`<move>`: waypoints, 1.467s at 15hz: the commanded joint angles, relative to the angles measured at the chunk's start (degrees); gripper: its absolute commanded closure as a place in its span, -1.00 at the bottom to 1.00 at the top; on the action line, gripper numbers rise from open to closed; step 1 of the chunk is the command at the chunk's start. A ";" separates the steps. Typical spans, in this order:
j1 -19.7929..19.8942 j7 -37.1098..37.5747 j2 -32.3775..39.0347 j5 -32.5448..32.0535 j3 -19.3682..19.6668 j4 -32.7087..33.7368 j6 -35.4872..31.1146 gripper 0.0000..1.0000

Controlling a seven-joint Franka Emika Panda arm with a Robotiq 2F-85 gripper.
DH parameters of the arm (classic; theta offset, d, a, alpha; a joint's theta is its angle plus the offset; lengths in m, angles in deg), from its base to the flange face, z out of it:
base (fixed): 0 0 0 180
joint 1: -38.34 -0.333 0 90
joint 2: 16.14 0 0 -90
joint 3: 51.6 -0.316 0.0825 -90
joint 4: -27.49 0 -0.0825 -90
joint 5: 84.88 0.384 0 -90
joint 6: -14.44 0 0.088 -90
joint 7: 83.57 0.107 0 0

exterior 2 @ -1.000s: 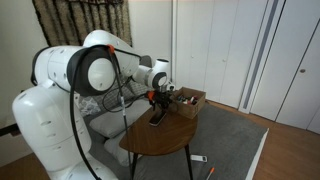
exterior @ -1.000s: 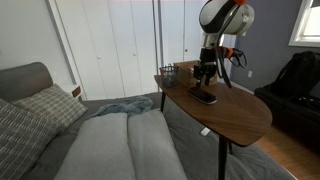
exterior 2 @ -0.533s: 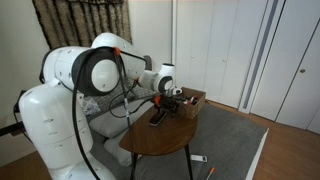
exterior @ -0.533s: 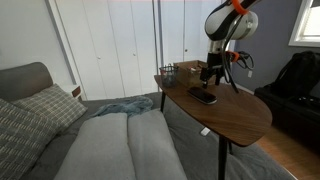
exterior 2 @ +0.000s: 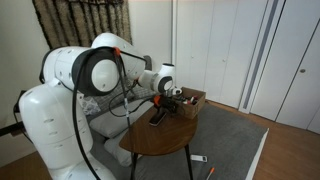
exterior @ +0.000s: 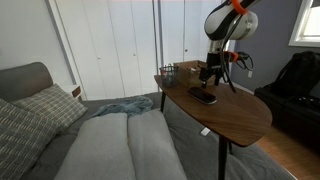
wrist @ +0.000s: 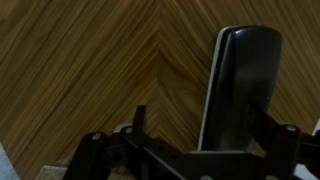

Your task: Put the eyeglass case in the box

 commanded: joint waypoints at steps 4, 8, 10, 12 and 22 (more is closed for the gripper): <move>-1.65 13.98 -0.03 -2.88 -2.07 -0.66 0.65 -1.00; -3.31 22.83 1.13 -6.16 -3.84 -0.59 0.44 -1.00; -3.81 23.95 2.34 -7.90 -4.25 -0.52 -0.83 -1.00; -4.10 24.92 3.54 -9.42 -4.42 -0.20 -0.40 -1.00; -4.27 23.59 5.15 -11.55 -3.98 -0.72 -7.87 0.08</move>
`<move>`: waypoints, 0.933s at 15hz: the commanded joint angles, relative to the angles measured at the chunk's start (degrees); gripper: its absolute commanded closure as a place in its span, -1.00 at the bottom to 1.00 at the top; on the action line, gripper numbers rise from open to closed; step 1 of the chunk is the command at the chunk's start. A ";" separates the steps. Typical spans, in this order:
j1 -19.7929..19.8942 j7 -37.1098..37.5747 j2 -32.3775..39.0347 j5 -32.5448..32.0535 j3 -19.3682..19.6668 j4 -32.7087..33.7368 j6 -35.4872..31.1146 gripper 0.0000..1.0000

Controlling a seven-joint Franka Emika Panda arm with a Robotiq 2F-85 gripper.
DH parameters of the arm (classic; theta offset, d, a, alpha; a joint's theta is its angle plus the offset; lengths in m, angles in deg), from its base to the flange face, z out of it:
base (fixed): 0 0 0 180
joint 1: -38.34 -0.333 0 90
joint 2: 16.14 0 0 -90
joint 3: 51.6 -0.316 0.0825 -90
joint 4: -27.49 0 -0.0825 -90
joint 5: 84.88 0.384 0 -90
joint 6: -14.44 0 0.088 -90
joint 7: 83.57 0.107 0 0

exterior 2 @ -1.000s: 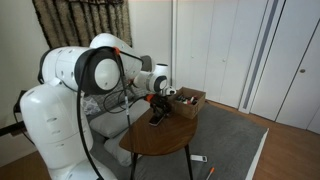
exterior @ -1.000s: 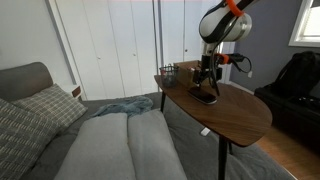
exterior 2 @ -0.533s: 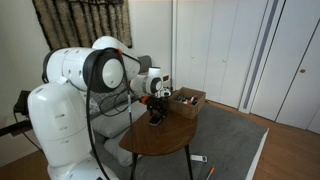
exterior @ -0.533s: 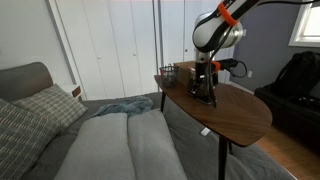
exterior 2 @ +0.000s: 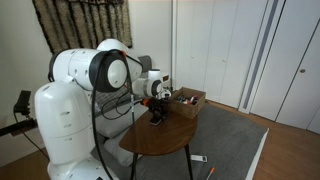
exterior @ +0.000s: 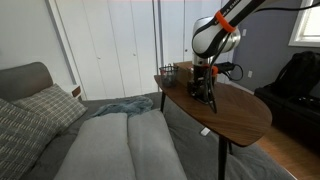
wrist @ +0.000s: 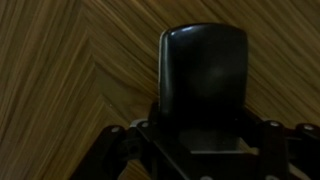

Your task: Put the eyeglass case in the box

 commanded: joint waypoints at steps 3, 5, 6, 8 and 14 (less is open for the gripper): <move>-0.33 -2.00 -2.37 0.67 -0.12 -0.90 -6.13 0.08; -0.22 -5.24 -4.91 3.96 -0.63 -1.32 -8.63 0.08; -0.24 -6.79 -5.89 5.24 -0.83 -1.43 -9.83 0.08; -0.38 -12.91 -7.55 10.78 -1.33 -0.63 -9.66 0.08; 1.27 -16.63 -12.32 11.86 0.91 -0.82 -15.60 0.08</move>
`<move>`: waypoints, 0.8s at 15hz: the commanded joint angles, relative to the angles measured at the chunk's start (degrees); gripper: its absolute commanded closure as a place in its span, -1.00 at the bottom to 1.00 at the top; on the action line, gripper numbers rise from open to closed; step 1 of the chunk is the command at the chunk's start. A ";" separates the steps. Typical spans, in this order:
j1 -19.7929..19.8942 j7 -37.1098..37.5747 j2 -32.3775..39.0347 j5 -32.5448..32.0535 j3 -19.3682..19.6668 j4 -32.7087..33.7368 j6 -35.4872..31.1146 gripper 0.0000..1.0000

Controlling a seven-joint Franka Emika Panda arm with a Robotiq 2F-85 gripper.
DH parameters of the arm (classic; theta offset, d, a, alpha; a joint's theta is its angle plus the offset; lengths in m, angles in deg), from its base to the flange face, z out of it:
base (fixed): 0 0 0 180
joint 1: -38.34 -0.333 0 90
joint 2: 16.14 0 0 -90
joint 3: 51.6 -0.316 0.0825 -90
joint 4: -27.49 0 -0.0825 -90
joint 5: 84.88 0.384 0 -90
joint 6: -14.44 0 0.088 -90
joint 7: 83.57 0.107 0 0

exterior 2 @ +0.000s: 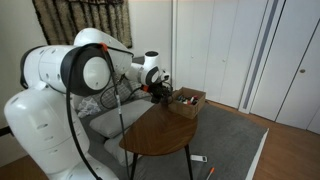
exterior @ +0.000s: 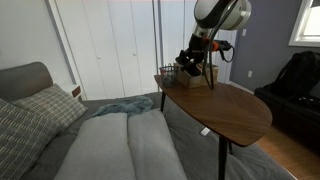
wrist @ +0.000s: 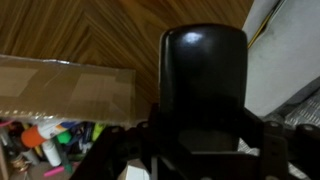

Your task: Put the eyeglass case in the box

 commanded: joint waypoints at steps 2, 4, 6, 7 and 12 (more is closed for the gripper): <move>0.48 0.10 -1.15 -0.58 1.44 -0.01 -1.52 -0.42; 0.99 -0.22 -1.42 -0.60 2.01 -0.04 -1.61 -0.42; 1.50 1.46 -1.12 -1.38 2.12 0.40 -2.83 0.08; 2.23 3.91 -0.57 -1.84 2.44 1.39 -3.85 0.08; 4.78 11.82 4.27 -2.77 4.13 7.31 -7.14 0.08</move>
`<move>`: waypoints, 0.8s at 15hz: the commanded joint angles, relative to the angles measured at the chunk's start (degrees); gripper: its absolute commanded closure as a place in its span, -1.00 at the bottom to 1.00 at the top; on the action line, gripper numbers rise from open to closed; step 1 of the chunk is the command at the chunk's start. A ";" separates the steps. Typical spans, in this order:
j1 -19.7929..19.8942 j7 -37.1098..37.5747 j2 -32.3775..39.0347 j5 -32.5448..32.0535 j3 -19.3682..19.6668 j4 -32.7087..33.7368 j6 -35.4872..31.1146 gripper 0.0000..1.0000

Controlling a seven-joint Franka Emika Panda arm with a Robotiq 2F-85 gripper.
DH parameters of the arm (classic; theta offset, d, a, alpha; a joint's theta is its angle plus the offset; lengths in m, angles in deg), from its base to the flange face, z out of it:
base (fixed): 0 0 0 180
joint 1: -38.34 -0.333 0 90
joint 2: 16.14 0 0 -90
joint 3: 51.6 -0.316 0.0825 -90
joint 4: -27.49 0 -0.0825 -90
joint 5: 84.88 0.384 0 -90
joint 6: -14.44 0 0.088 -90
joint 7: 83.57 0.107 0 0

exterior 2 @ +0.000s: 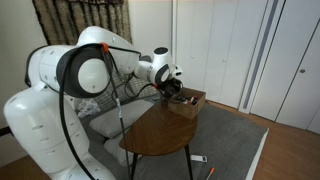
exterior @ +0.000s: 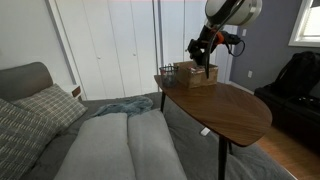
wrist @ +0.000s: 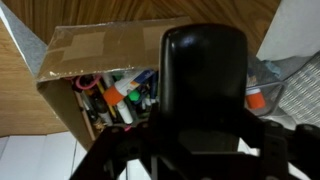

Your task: Put the eyeglass case in the box

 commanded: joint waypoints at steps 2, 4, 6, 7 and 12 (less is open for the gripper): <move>1.42 6.66 8.03 -1.64 1.25 10.31 2.16 0.08; 1.41 7.47 12.23 -1.70 1.78 15.23 4.55 0.08; 1.19 7.29 16.63 -0.89 2.14 20.83 7.76 0.08; 0.99 7.59 18.47 -1.58 2.35 23.11 9.22 0.08; 1.12 6.36 23.38 -0.81 2.52 31.98 17.47 -0.97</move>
